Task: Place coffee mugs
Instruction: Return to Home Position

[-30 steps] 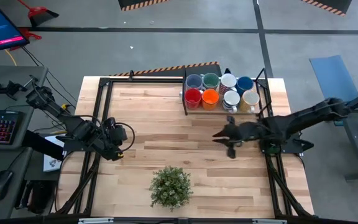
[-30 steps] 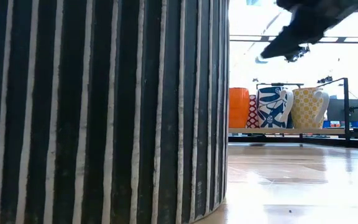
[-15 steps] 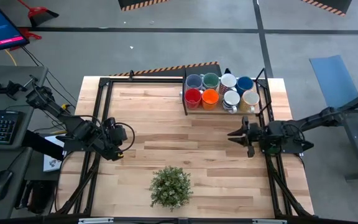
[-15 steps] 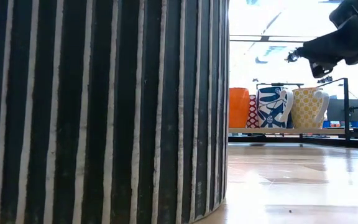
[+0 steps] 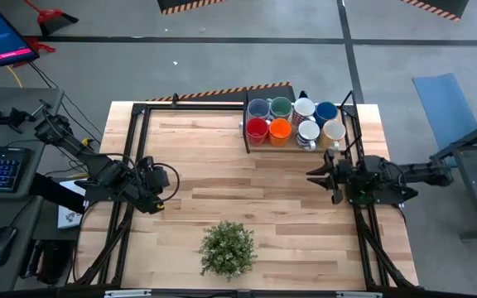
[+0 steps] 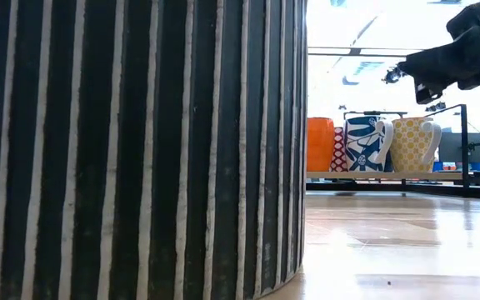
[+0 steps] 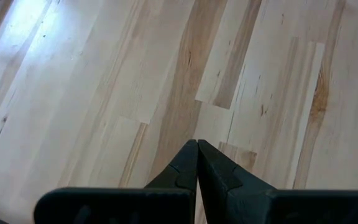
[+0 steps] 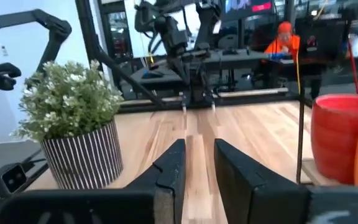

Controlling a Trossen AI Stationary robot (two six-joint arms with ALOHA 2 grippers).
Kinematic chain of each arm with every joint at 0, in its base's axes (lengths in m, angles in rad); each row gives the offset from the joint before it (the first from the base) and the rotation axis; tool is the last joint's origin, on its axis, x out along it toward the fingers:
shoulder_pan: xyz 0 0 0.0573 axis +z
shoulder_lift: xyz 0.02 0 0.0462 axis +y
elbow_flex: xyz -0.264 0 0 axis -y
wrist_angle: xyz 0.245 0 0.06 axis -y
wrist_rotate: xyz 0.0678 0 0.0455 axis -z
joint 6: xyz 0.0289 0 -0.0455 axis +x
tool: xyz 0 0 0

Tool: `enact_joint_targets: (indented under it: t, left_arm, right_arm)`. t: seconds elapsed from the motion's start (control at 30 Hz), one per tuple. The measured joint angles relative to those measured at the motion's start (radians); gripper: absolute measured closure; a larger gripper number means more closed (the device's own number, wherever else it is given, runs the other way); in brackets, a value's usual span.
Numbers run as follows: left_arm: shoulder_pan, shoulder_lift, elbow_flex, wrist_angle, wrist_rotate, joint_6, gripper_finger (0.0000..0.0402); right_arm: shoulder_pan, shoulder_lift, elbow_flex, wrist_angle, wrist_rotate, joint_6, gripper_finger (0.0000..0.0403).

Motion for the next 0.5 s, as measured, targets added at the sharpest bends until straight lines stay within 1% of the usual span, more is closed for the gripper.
enact_joint_targets:
  t: [0.07, 0.17, 0.23, 0.5]
  left_arm:
    - [0.000, 0.000, 0.000, 0.001, 0.000, 0.000, 0.0402]
    - [0.000, 0.000, 0.000, 0.001, 0.000, 0.000, 0.0401]
    - [0.000, 0.000, 0.000, 0.001, 0.000, 0.000, 0.0401]
    - [0.000, 0.000, 0.000, 0.001, 0.000, 0.000, 0.0401]
  right_arm:
    - [-0.052, 0.000, 0.000, -0.017, -0.045, 0.016, 0.0335]
    - [-0.102, 0.000, 0.000, -0.016, -0.060, 0.029, 0.0335]
    - [-0.117, 0.000, 0.000, -0.017, -0.052, 0.033, 0.0335]
    - [-0.123, 0.007, 0.000, -0.016, -0.033, 0.183, 0.0335]
